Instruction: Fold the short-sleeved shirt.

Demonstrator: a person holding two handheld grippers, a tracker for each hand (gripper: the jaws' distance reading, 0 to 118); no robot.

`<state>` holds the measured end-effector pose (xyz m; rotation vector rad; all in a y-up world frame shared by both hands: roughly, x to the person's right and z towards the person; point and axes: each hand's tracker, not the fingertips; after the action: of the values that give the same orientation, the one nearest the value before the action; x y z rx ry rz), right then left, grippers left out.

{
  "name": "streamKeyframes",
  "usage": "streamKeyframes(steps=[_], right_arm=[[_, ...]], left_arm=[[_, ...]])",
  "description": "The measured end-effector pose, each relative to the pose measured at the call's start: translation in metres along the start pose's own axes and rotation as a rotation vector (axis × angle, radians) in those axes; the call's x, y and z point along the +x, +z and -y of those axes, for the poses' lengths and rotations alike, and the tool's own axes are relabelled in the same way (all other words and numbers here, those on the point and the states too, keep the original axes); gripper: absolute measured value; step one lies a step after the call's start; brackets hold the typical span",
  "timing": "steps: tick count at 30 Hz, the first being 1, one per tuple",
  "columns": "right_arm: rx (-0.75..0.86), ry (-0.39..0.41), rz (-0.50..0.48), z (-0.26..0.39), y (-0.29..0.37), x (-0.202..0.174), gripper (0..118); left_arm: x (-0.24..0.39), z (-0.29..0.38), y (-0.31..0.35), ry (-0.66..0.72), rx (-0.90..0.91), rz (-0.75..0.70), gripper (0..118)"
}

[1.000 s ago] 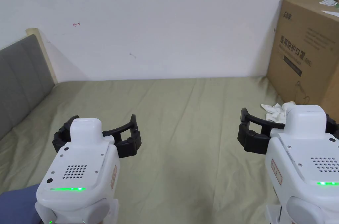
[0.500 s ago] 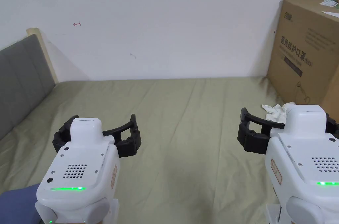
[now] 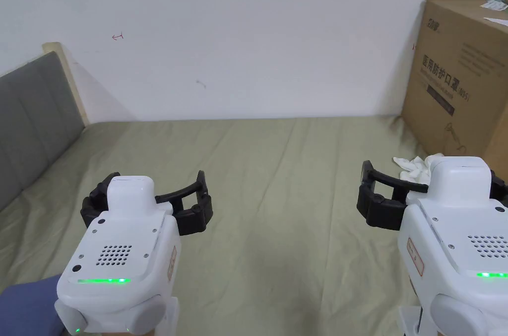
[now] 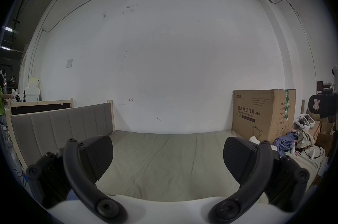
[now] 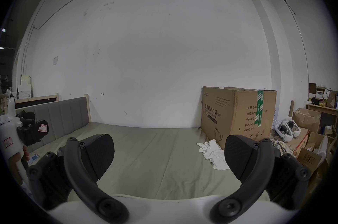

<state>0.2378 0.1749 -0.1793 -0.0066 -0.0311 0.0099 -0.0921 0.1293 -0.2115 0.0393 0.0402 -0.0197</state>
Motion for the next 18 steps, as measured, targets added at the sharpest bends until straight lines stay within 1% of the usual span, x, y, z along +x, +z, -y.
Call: streamKeyframes(steps=[14, 18], right_arm=[[-0.006, -0.003, -0.006, 0.001, -0.001, -0.0006, 118], [-0.047, -0.009, -0.004, -0.0006, -0.0042, -0.0016, 118]], left_arm=[[-0.0018, 0.0015, 0.0006, 0.004, -0.004, -0.006, 118], [-0.0029, 0.0011, 0.0009, 0.006, -0.003, -0.008, 118]])
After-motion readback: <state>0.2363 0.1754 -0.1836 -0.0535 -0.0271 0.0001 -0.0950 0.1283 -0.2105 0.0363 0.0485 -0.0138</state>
